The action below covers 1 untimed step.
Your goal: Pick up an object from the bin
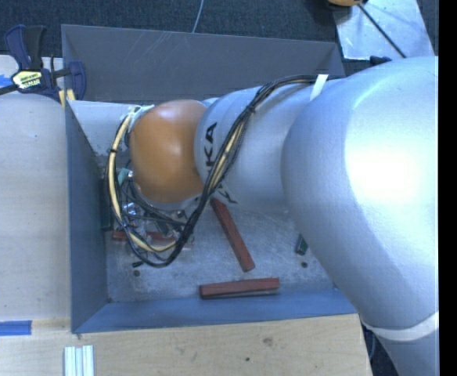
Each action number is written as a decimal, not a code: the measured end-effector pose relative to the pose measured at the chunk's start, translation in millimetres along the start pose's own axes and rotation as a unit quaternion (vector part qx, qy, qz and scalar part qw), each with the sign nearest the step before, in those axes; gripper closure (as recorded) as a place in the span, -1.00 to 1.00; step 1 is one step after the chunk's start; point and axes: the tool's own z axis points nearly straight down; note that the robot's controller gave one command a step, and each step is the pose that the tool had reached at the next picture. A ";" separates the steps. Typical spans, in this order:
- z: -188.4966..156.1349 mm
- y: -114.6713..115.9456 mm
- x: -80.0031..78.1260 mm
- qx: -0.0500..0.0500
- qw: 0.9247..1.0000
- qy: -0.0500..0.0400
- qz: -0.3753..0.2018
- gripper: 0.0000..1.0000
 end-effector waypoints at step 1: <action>3.5 1.3 3.3 -0.001 1.000 0.005 0.000 -1.00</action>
Offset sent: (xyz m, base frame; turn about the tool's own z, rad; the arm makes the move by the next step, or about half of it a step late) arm 0.0000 0.0000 0.0000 0.0000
